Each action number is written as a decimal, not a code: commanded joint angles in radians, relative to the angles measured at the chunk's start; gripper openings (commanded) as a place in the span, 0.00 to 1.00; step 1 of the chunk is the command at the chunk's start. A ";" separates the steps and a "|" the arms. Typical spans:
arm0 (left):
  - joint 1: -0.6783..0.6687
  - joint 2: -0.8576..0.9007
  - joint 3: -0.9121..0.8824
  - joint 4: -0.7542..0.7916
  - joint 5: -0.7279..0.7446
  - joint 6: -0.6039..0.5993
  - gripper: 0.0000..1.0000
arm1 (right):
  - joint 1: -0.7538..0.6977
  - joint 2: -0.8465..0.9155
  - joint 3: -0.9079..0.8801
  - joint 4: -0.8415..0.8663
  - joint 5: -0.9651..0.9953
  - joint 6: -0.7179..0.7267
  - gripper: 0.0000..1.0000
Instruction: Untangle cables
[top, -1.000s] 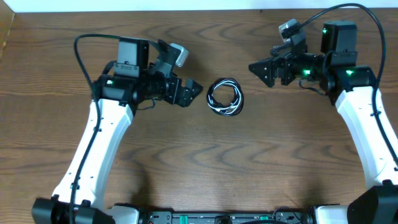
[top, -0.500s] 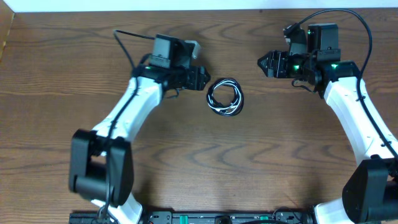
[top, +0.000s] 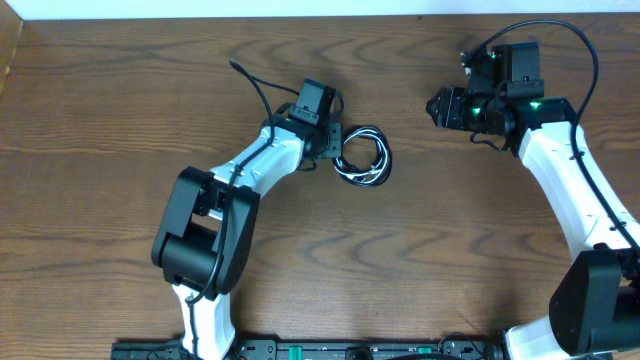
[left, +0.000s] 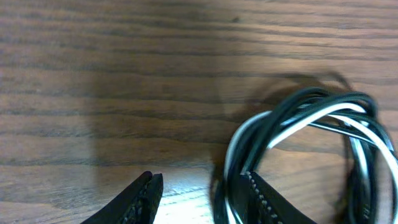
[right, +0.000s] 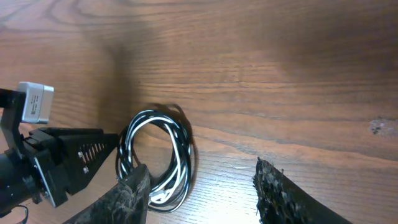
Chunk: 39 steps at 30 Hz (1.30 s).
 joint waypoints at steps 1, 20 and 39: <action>-0.010 0.023 0.000 -0.001 -0.029 -0.076 0.44 | 0.004 0.005 0.002 -0.003 0.013 0.008 0.50; -0.060 0.054 -0.040 -0.061 -0.133 -0.256 0.08 | 0.006 0.005 0.002 -0.026 0.012 0.008 0.49; -0.045 -0.260 -0.040 -0.008 0.515 0.029 0.08 | 0.044 0.005 0.002 -0.014 -0.283 0.008 0.42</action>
